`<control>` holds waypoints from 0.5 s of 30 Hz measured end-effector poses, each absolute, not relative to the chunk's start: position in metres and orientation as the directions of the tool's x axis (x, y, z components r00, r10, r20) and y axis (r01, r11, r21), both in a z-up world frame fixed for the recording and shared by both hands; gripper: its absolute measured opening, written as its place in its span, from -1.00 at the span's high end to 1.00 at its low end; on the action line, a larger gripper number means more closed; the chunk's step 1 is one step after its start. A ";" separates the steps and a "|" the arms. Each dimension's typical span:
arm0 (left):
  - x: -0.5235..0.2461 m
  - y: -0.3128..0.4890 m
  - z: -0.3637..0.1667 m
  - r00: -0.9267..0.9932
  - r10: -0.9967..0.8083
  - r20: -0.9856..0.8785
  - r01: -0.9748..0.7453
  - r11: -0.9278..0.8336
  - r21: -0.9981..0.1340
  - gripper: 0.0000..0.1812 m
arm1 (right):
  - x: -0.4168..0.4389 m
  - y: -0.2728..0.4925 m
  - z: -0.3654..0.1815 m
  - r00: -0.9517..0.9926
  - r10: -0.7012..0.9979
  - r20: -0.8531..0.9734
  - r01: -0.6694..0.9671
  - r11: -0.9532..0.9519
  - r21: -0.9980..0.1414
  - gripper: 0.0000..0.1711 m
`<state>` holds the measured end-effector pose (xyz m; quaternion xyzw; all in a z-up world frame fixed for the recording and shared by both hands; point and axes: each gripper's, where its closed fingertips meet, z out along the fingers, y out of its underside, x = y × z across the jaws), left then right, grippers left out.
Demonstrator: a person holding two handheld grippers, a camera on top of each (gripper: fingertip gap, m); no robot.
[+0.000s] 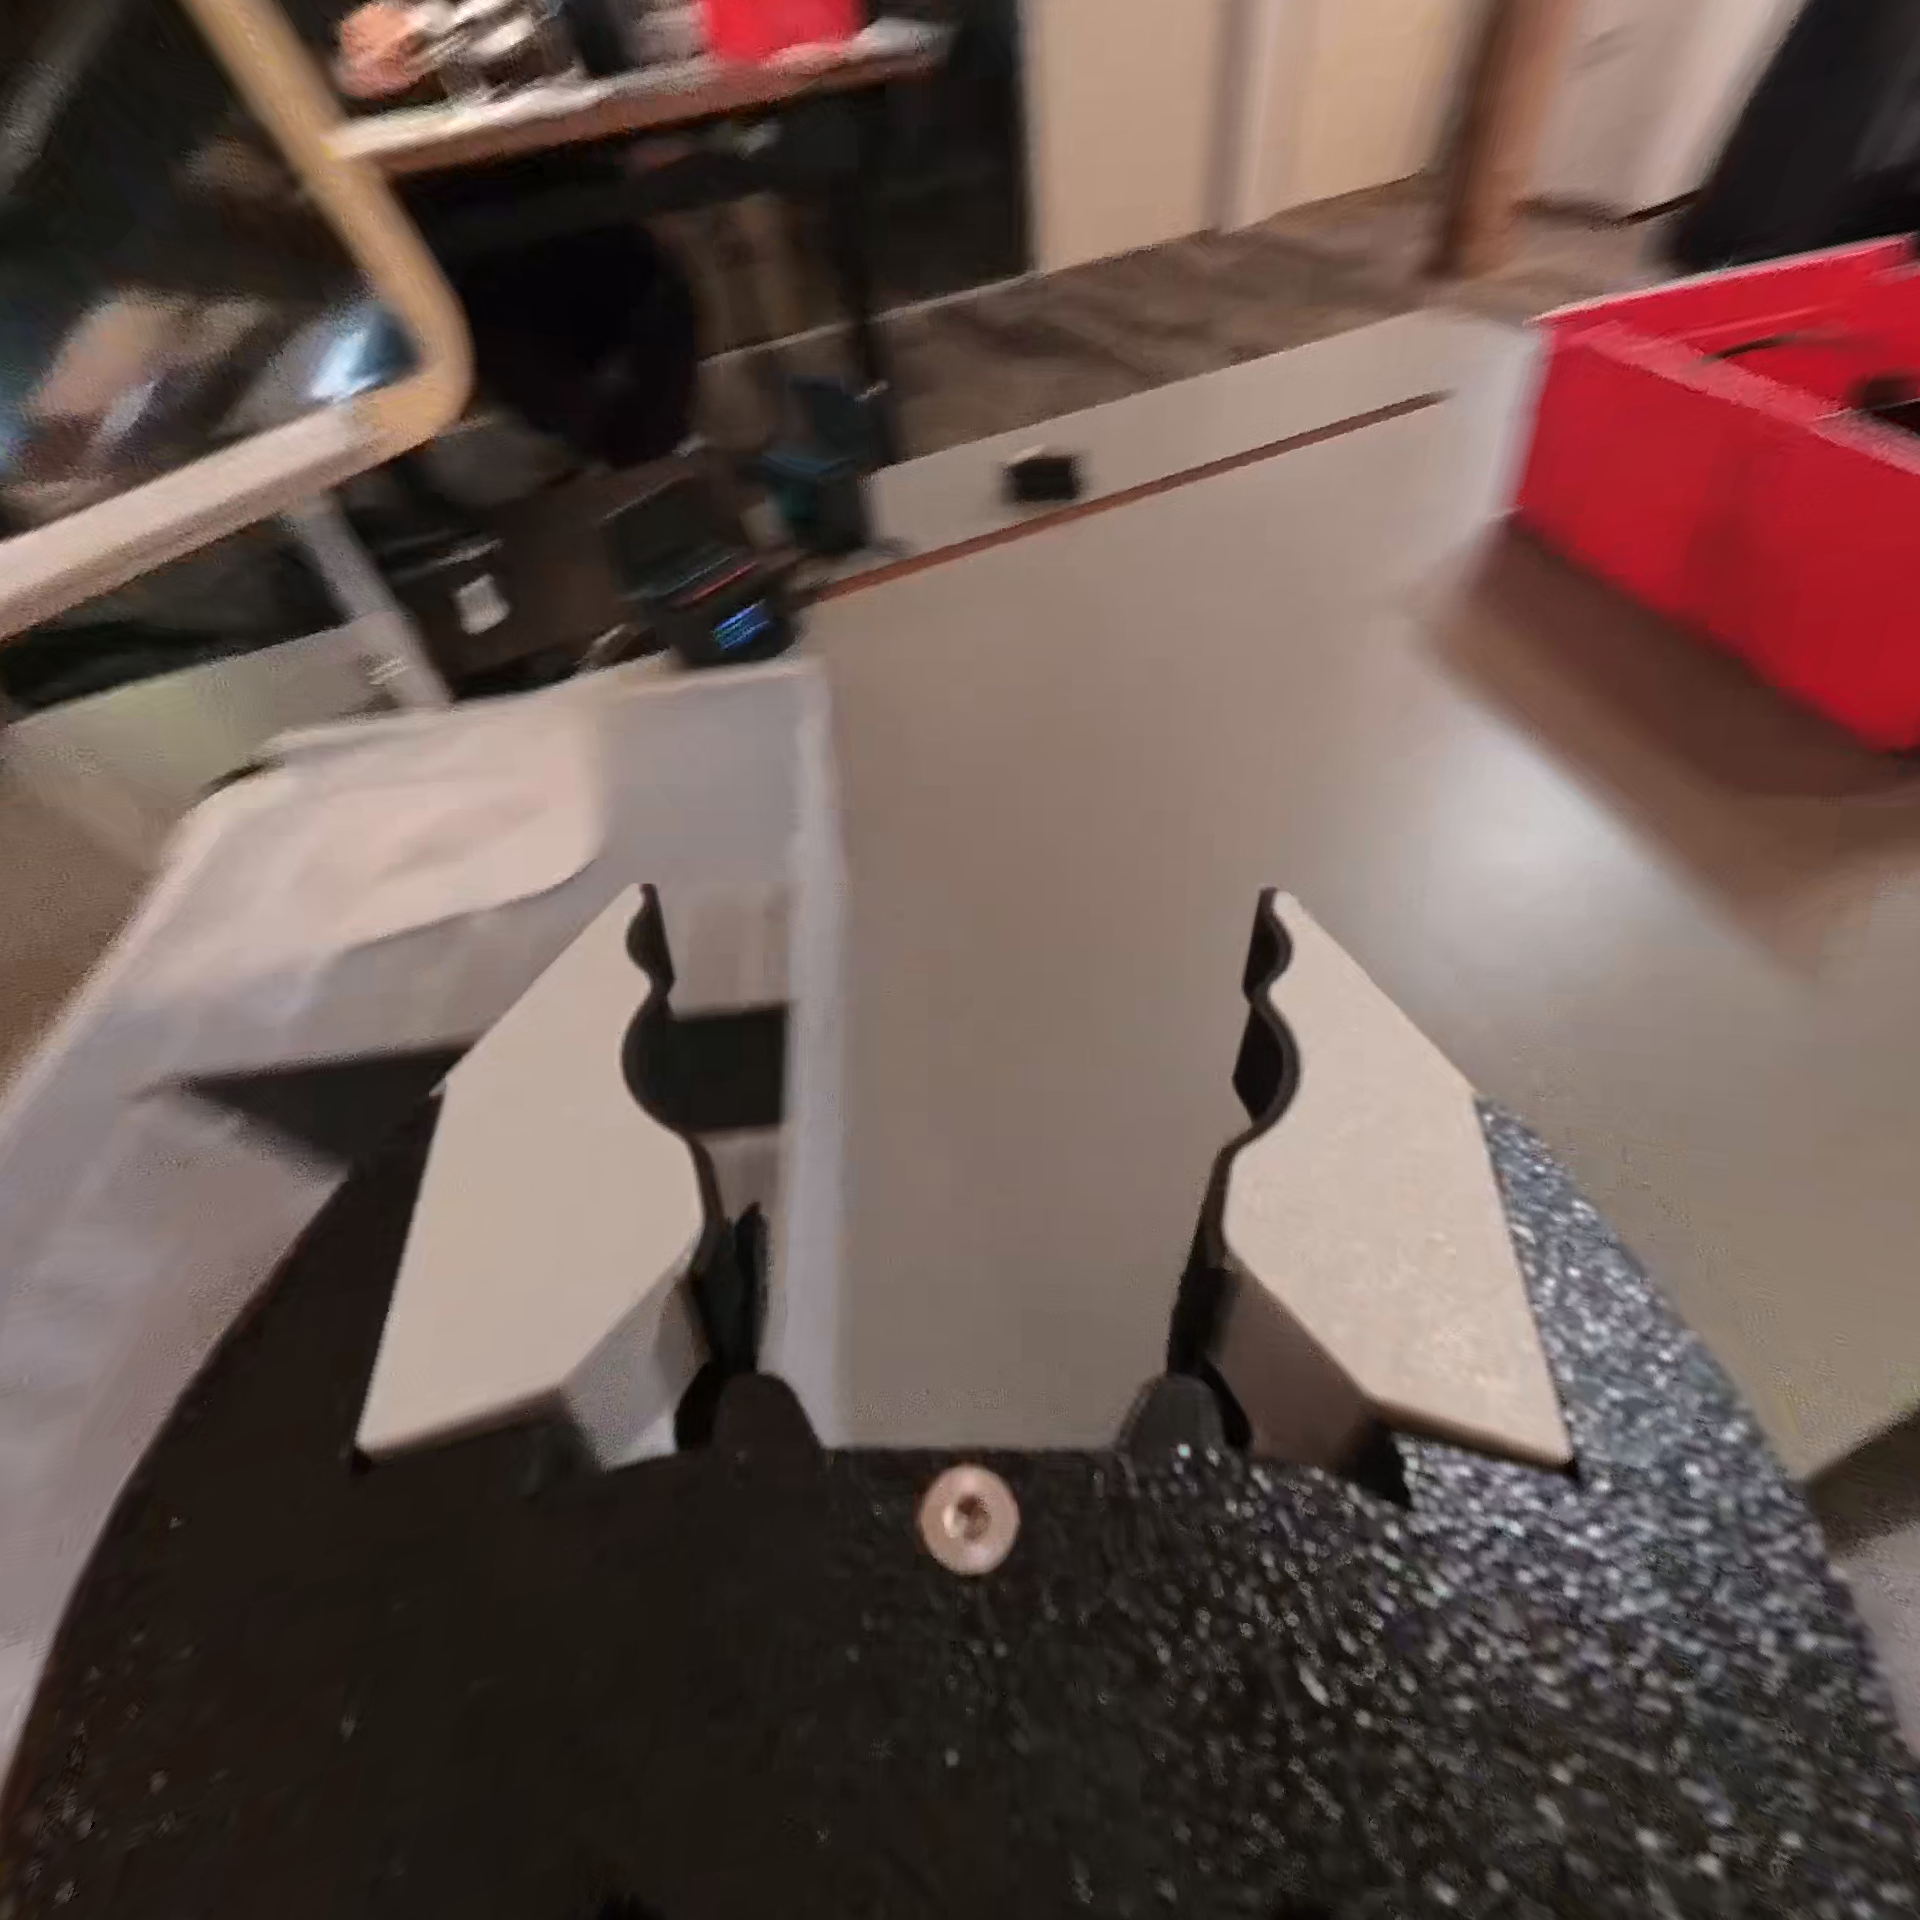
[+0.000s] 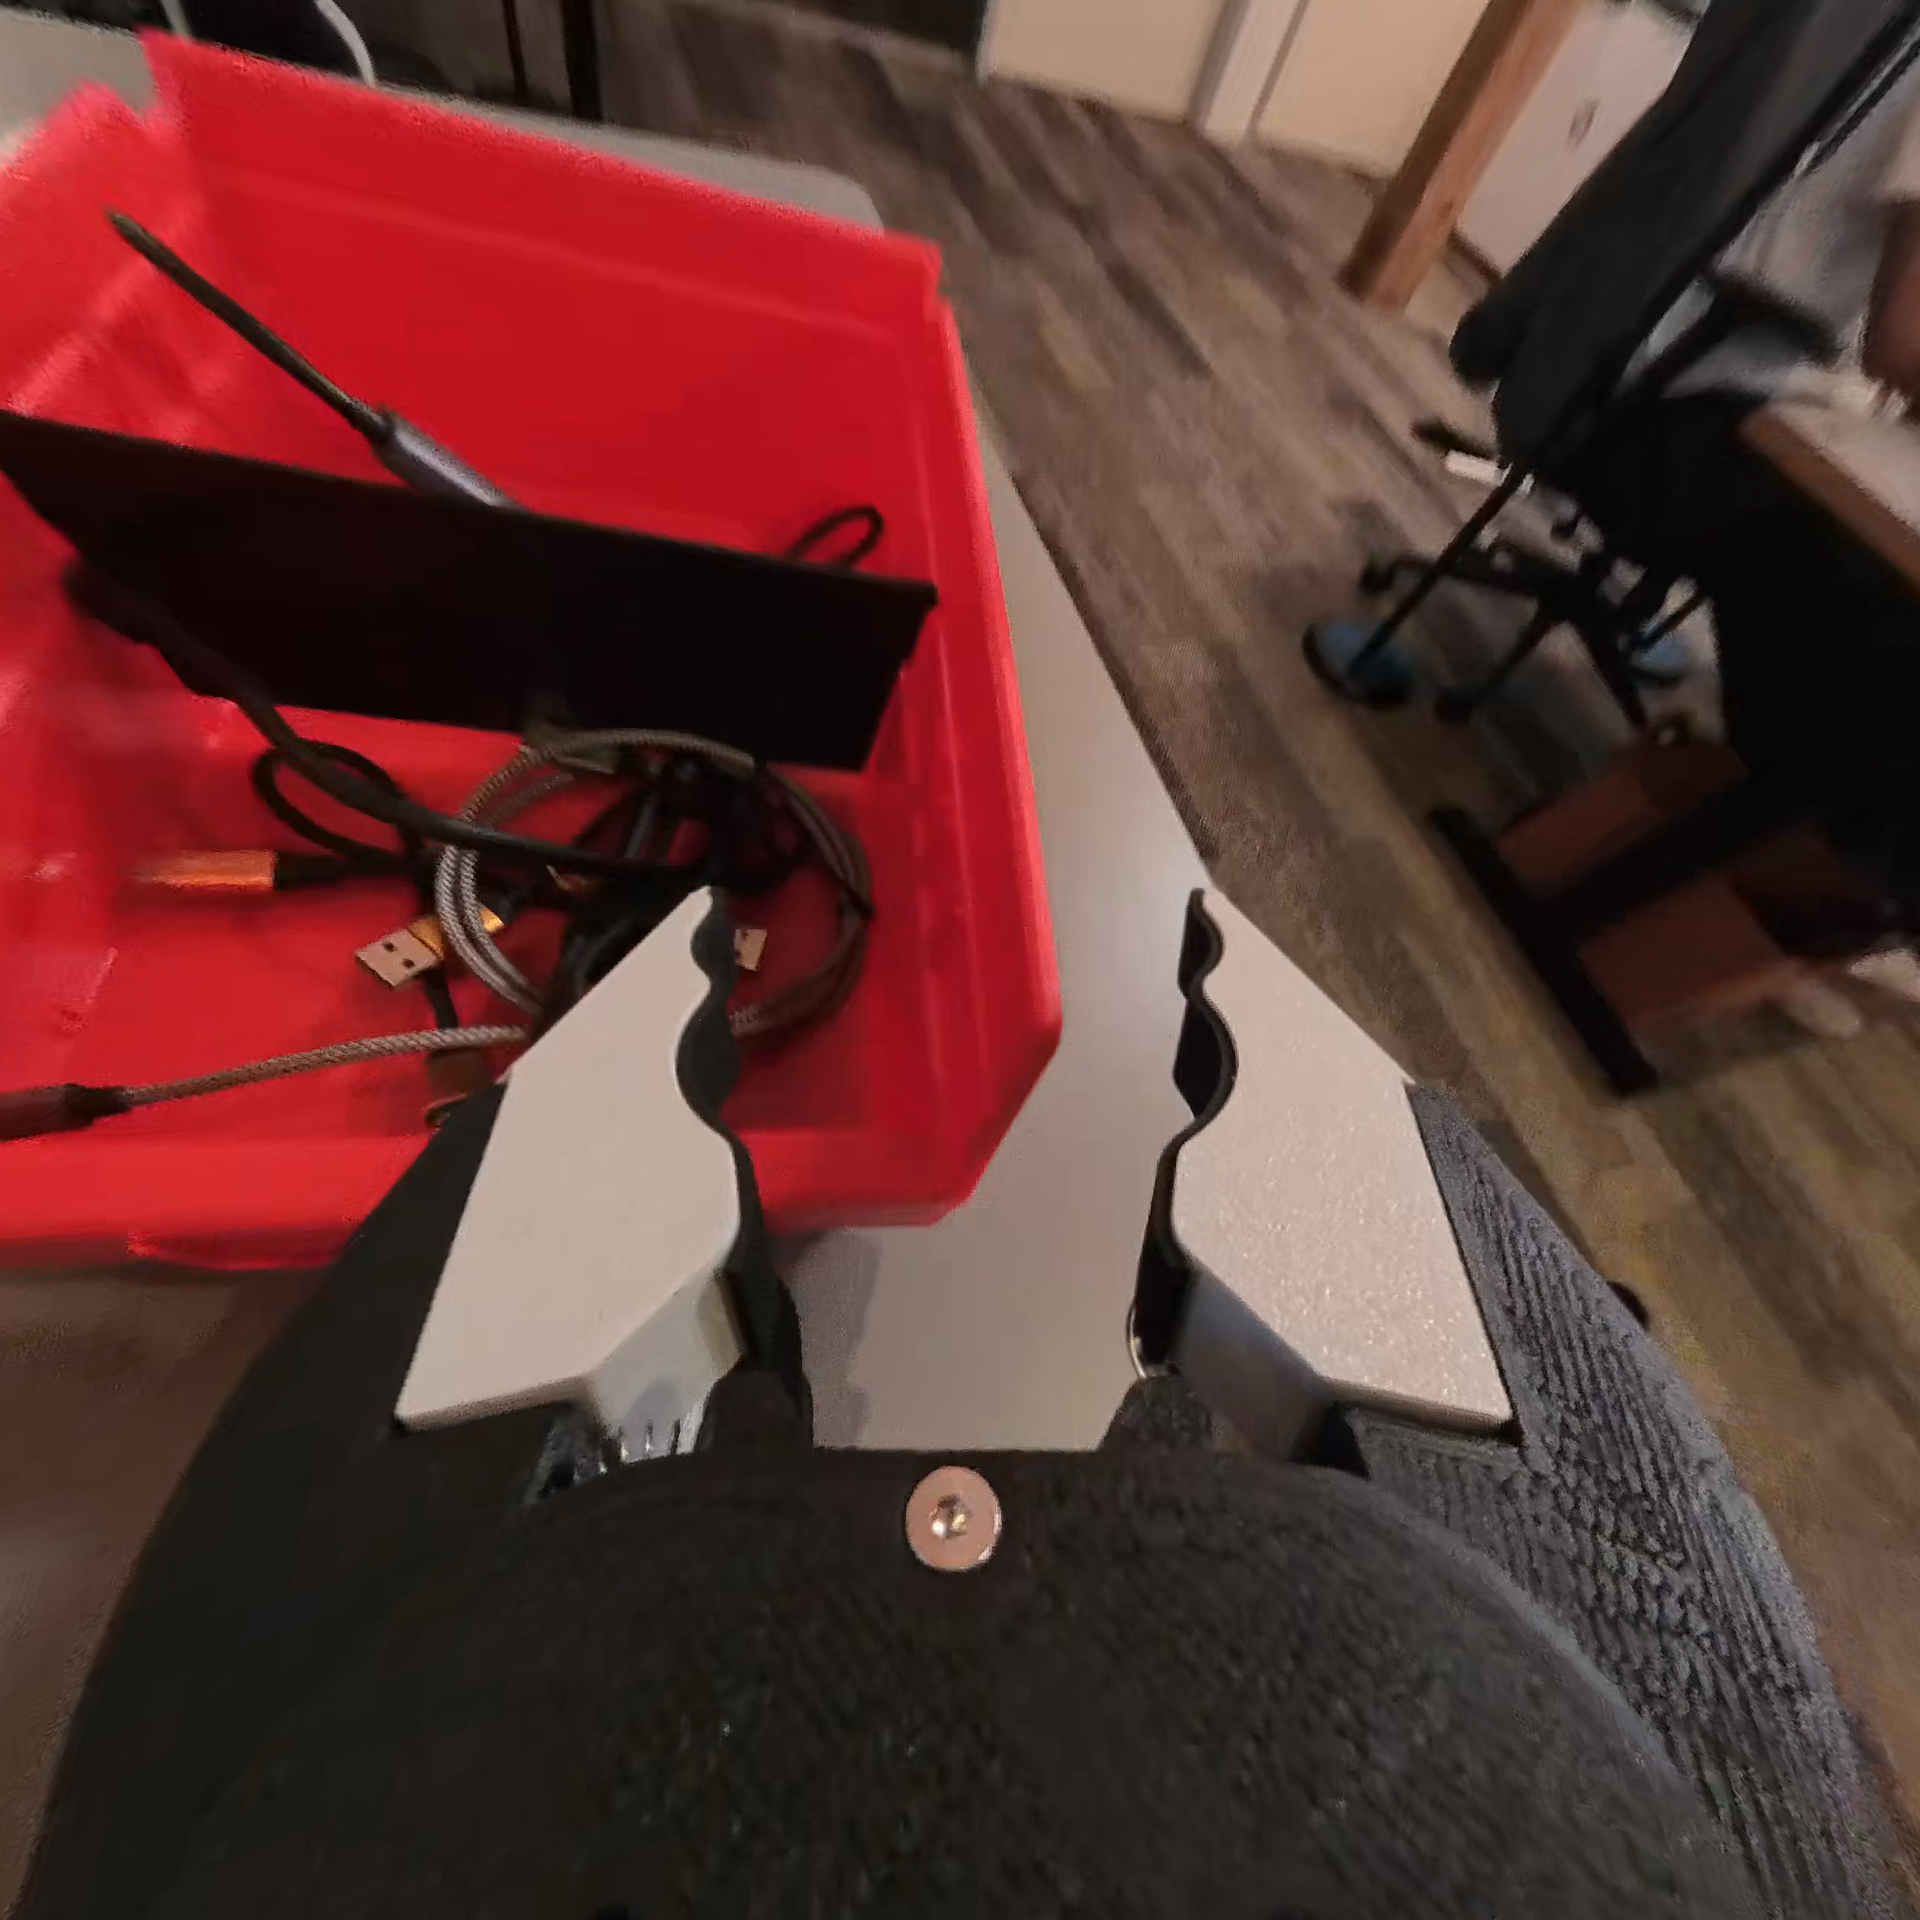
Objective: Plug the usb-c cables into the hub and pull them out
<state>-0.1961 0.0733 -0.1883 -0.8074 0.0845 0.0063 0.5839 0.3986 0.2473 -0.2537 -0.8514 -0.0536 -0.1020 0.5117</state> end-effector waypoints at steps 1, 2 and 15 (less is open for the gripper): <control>-0.217 0.065 -0.195 0.990 -0.045 -0.136 -0.143 -0.362 -0.921 -0.23 | 0.403 0.247 -0.260 0.978 -0.022 0.206 0.167 -0.499 -0.850 -0.01; -0.235 0.056 -0.204 0.987 0.027 -0.161 -0.134 -0.430 -0.893 -0.28 | 0.405 0.248 -0.266 0.983 -0.030 0.181 0.138 -0.526 -0.839 0.01; -0.265 0.017 -0.316 0.984 -0.006 -0.180 -0.099 -0.851 -0.515 0.75 | 0.397 0.255 -0.293 0.994 0.087 0.071 0.110 -0.633 -0.767 0.91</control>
